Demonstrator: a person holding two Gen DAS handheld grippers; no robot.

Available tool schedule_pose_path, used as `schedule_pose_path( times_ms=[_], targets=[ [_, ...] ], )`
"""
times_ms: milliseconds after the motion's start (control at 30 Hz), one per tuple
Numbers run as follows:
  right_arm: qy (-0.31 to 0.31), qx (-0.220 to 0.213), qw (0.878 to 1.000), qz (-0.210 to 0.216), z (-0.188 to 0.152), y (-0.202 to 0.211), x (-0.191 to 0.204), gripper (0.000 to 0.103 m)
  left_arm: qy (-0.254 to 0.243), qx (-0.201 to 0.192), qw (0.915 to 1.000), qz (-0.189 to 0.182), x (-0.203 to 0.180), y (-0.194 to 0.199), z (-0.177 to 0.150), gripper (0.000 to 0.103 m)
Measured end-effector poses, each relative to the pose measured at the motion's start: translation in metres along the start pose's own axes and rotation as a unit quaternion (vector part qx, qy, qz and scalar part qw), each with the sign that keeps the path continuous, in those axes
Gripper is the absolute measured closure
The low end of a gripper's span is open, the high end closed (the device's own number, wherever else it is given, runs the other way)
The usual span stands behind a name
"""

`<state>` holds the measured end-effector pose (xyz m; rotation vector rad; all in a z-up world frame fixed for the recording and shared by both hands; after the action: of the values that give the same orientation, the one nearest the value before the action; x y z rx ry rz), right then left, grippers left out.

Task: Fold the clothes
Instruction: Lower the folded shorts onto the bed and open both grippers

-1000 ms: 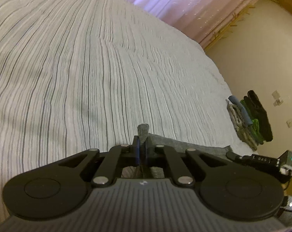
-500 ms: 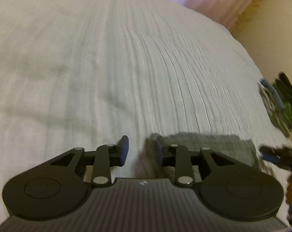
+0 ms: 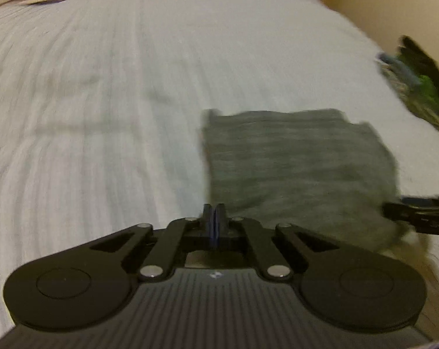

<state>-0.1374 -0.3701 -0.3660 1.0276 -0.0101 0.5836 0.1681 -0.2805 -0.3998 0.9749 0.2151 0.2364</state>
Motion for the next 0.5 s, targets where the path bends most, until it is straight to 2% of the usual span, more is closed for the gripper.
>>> schedule_pose_path(
  times_ms=[133, 267, 400, 500],
  targets=[
    [-0.03, -0.019, 0.999, 0.005, 0.003, 0.034, -0.008, 0.041, 0.044, 0.006, 0.999, 0.006, 0.016, 0.033, 0.002, 0.103],
    [-0.004, -0.04, 0.999, 0.034, 0.006, 0.046, 0.017, 0.041, 0.026, -0.021, 0.9993, -0.017, -0.005, 0.066, 0.007, 0.103],
    [0.054, -0.024, 0.997, 0.04, 0.003, 0.019, 0.047, 0.041, -0.029, -0.02, 0.9985, -0.043, -0.041, 0.054, 0.006, 0.101],
    [0.075, 0.004, 0.997, 0.021, -0.006, -0.008, 0.05, 0.041, -0.057, -0.002, 0.998, -0.026, -0.054, 0.026, -0.007, 0.1]
  ],
)
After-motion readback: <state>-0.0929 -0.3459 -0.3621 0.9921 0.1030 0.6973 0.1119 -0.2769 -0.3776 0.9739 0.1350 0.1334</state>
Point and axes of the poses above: each gripper's, at about its wrist camera, not at the fingertips, and y roughly against the way its jaws point, x to its left, z to its top, the point moved 1 cm from there along -y, roughly the way its jaws point, and after that the axes turned 9 degrees about z, right-handed, at the moved point
